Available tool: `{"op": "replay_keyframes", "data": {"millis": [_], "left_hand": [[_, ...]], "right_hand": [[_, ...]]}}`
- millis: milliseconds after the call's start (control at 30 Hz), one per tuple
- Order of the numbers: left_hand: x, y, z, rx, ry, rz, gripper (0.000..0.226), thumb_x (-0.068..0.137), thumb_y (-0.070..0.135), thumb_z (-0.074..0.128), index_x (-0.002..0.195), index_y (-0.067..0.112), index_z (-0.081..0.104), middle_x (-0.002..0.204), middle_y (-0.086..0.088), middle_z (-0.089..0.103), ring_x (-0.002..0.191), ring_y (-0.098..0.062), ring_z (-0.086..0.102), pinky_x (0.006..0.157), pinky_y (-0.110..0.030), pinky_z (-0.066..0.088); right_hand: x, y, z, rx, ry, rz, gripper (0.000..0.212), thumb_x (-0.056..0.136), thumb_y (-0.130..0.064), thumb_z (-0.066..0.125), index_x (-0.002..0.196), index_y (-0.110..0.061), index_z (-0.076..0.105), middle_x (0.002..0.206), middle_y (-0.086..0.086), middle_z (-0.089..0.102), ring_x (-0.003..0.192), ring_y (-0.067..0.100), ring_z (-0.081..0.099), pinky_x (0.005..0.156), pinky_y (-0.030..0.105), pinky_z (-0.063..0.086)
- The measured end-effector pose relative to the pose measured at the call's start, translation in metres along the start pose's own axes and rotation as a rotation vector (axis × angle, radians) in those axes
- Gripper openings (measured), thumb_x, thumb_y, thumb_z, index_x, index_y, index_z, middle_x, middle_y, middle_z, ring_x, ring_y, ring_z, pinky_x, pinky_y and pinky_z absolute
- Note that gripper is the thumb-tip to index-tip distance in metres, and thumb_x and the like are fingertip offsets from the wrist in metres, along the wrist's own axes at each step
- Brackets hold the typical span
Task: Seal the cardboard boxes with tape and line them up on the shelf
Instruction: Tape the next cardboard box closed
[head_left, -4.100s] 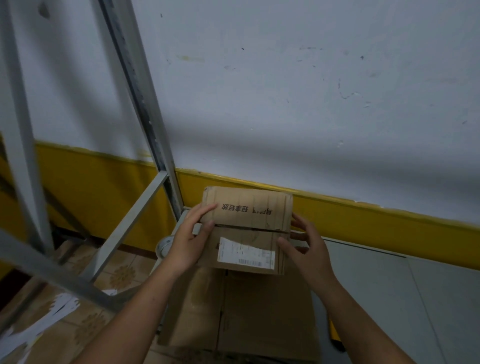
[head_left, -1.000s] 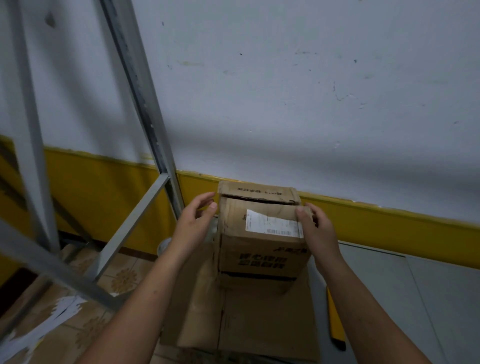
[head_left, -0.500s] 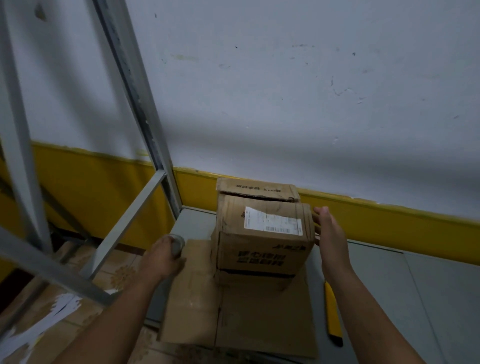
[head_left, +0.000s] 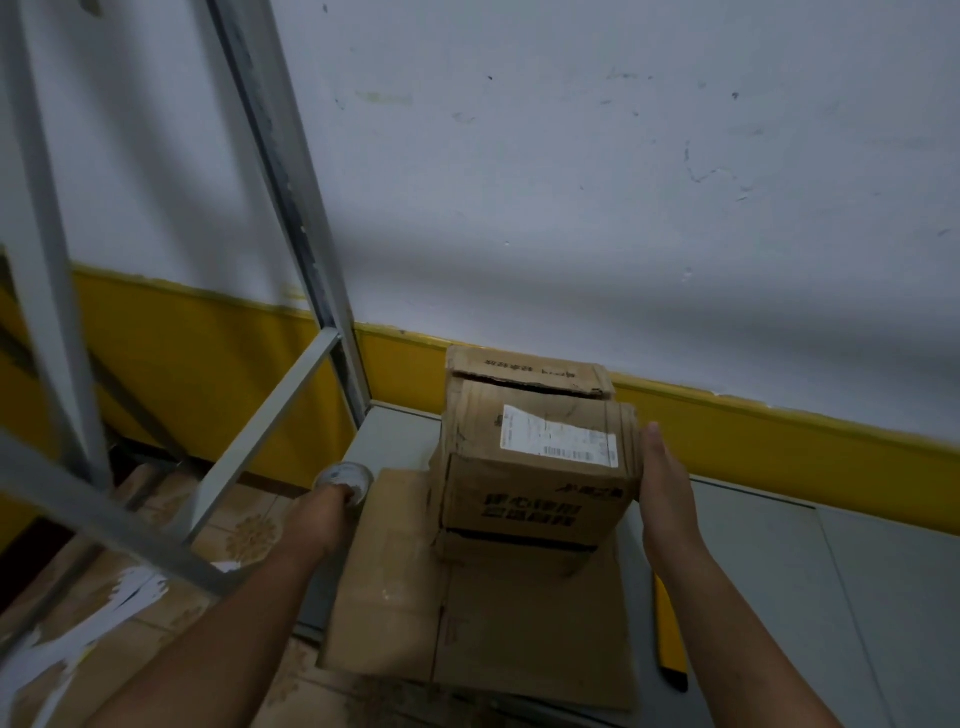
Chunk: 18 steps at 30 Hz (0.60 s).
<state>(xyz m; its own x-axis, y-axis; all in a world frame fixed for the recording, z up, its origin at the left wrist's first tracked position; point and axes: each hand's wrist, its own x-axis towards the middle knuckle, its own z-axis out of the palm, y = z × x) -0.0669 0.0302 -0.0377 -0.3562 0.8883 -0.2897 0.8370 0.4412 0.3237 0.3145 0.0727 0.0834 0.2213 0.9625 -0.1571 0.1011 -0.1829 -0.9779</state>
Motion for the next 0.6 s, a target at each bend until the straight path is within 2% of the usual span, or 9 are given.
{"op": "replay_keyframes", "data": {"millis": [33, 100, 200, 267, 333, 400, 467, 533, 600], "left_hand": [[-0.002, -0.002, -0.001, 0.047, 0.023, 0.033, 0.019, 0.105, 0.027, 0.057, 0.112, 0.012, 0.067, 0.117, -0.013, 0.064, 0.125, -0.04, 0.059, 0.084, -0.034, 0.04], [0.003, -0.011, 0.003, 0.099, 0.022, 0.064, 0.014, 0.104, 0.027, 0.055, 0.102, 0.016, 0.064, 0.119, -0.014, 0.067, 0.12, -0.041, 0.061, 0.083, -0.034, 0.042], [0.013, -0.019, 0.002, 0.072, 0.148, 0.041, 0.022, 0.103, 0.018, 0.055, 0.119, 0.014, 0.07, 0.121, -0.013, 0.07, 0.113, -0.038, 0.064, 0.083, -0.033, 0.044], [0.017, -0.018, -0.01, 0.113, 0.273, 0.089, 0.031, 0.095, 0.007, 0.06, 0.119, 0.023, 0.069, 0.104, -0.007, 0.073, 0.095, -0.032, 0.067, 0.074, -0.033, 0.046], [0.014, -0.007, -0.031, 0.088, 0.385, 0.176, 0.036, 0.086, -0.002, 0.062, 0.106, 0.028, 0.067, 0.084, -0.002, 0.068, 0.077, -0.027, 0.063, 0.062, -0.036, 0.044], [0.003, 0.012, -0.06, 0.032, 0.497, 0.282, 0.028, 0.088, -0.003, 0.064, 0.096, 0.024, 0.068, 0.078, -0.001, 0.063, 0.073, -0.027, 0.058, 0.061, -0.038, 0.041], [-0.008, 0.037, -0.091, -0.056, 0.571, 0.372, 0.018, 0.093, 0.003, 0.067, 0.097, 0.021, 0.07, 0.084, -0.001, 0.064, 0.08, -0.024, 0.056, 0.069, -0.041, 0.046], [-0.018, 0.061, -0.12, -0.087, 0.62, 0.501, 0.017, 0.095, 0.006, 0.066, 0.104, 0.019, 0.07, 0.093, 0.001, 0.066, 0.09, -0.023, 0.057, 0.087, -0.043, 0.047], [-0.027, 0.081, -0.144, -0.103, 0.665, 0.635, 0.015, 0.097, 0.007, 0.063, 0.106, 0.017, 0.07, 0.097, 0.0, 0.068, 0.095, -0.024, 0.058, 0.105, -0.042, 0.04]], "right_hand": [[0.0, 0.0, 0.001, 0.013, -0.005, 0.007, 0.04, 0.107, -0.056, 0.035, 0.107, -0.039, 0.072, 0.1, -0.019, 0.073, 0.095, -0.002, 0.067, 0.08, 0.027, 0.05], [0.0, 0.002, 0.001, 0.029, -0.011, 0.012, 0.044, 0.106, -0.058, 0.036, 0.118, -0.035, 0.071, 0.108, -0.015, 0.073, 0.101, 0.002, 0.067, 0.079, 0.026, 0.05], [0.0, 0.002, 0.0, 0.023, -0.003, -0.008, 0.047, 0.106, -0.058, 0.035, 0.122, -0.031, 0.07, 0.111, -0.011, 0.074, 0.103, 0.006, 0.068, 0.078, 0.028, 0.052], [0.002, 0.004, -0.001, 0.0, 0.004, -0.029, 0.048, 0.105, -0.06, 0.035, 0.121, -0.031, 0.07, 0.11, -0.01, 0.073, 0.104, 0.008, 0.068, 0.085, 0.035, 0.055], [0.005, 0.002, -0.004, -0.04, 0.016, -0.072, 0.046, 0.105, -0.062, 0.035, 0.115, -0.034, 0.07, 0.109, -0.009, 0.073, 0.104, 0.011, 0.068, 0.091, 0.041, 0.054], [0.008, -0.005, -0.007, -0.085, 0.03, -0.147, 0.038, 0.107, -0.059, 0.036, 0.111, -0.038, 0.067, 0.111, -0.011, 0.069, 0.109, 0.014, 0.064, 0.089, 0.038, 0.052], [0.013, -0.019, -0.011, -0.175, 0.058, -0.249, 0.028, 0.108, -0.046, 0.043, 0.121, -0.032, 0.064, 0.119, -0.009, 0.064, 0.117, 0.016, 0.059, 0.09, 0.03, 0.047], [0.016, -0.042, -0.013, -0.297, 0.078, -0.375, 0.027, 0.106, -0.037, 0.053, 0.128, -0.026, 0.064, 0.125, -0.007, 0.061, 0.121, 0.013, 0.055, 0.098, 0.035, 0.047], [0.015, -0.069, -0.006, -0.397, 0.055, -0.511, 0.022, 0.101, -0.03, 0.06, 0.122, -0.028, 0.067, 0.122, -0.009, 0.062, 0.118, 0.006, 0.054, 0.103, 0.037, 0.047]]}}
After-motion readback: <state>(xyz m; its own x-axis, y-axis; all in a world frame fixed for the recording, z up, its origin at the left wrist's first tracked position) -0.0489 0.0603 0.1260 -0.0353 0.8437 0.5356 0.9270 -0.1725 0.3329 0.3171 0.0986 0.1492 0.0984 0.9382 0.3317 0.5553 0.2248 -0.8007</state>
